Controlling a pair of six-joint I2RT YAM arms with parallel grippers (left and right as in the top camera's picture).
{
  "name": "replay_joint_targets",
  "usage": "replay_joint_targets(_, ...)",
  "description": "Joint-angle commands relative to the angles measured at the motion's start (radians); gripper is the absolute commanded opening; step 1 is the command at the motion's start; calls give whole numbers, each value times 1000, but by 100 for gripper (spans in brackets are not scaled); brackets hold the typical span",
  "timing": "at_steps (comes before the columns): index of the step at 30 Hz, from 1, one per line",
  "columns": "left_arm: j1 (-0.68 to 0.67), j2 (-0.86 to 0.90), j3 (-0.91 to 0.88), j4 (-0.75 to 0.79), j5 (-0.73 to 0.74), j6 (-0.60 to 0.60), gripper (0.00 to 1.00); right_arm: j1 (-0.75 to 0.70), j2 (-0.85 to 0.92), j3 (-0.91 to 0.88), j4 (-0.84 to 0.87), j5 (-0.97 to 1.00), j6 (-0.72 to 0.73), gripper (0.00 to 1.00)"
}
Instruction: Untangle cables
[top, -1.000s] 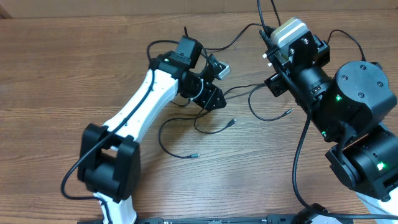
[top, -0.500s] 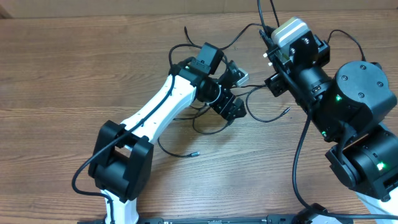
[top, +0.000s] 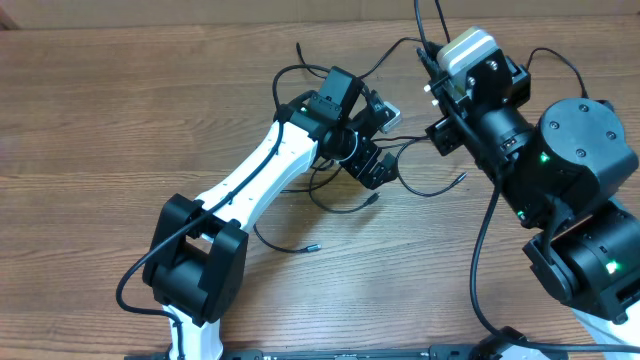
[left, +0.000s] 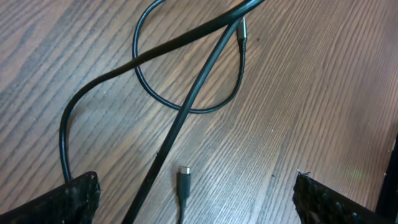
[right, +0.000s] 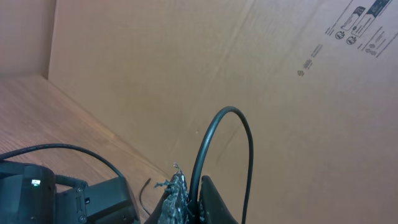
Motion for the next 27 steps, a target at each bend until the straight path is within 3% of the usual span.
replay_joint_targets(1, 13, -11, 15, 10, -8, 16, 100, 2, -5, 24, 50, 4, -6, 4)
replay_joint_targets(9, 66, -100, 15, 22, -8, 15, 99, 2, -19, 27, 512, 3, -76, 4)
replay_joint_targets(17, 143, -276, 15, 81, -9, 16, 100, 2, -19, 27, 857, 2, 0, 4)
replay_joint_targets(27, 245, -448, 15, 119, -46, 16, 99, 2, -18, 27, 963, -20, 69, 4)
